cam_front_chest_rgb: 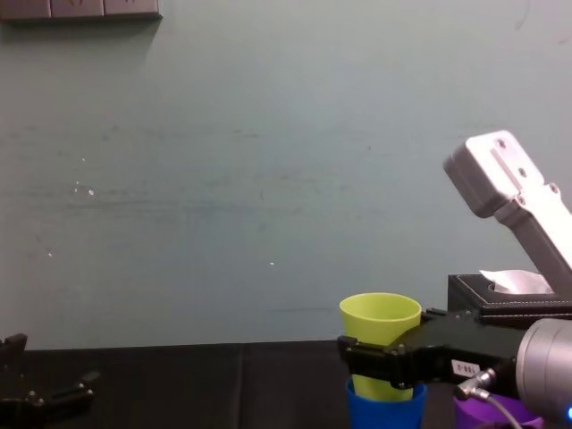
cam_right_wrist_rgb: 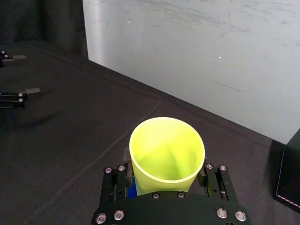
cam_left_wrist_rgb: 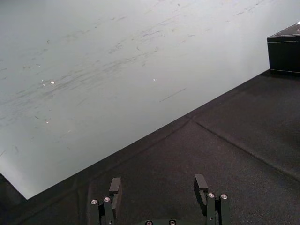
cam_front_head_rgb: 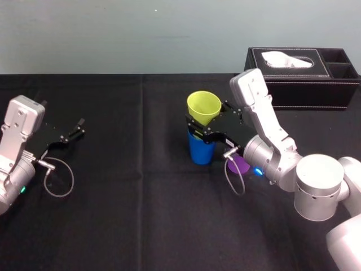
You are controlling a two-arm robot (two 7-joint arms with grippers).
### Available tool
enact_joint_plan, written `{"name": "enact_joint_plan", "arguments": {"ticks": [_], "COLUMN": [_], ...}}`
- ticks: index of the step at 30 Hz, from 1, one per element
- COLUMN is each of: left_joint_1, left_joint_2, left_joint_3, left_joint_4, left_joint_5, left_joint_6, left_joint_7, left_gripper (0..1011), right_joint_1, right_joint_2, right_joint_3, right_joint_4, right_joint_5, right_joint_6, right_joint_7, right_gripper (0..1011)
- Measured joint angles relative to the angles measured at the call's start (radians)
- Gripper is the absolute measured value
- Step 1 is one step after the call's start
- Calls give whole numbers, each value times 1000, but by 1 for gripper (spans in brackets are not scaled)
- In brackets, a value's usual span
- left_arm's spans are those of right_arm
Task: Stack the three plastic cups sequentially using one hand.
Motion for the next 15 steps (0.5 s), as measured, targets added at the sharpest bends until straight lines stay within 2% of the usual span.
{"name": "enact_joint_plan", "arguments": {"ticks": [15], "left_joint_1": [0], "left_joint_2": [0], "left_joint_3": [0], "left_joint_4": [0], "left_joint_5": [0], "left_joint_6": [0], "left_joint_7": [0], "left_gripper": [1011], "right_joint_1": [-8], "right_joint_2": [-9], "right_joint_3": [0], "right_joint_4": [13], "right_joint_5": [-5], "right_joint_6": [-3], "right_joint_7": [-2], "right_gripper": [739]}}
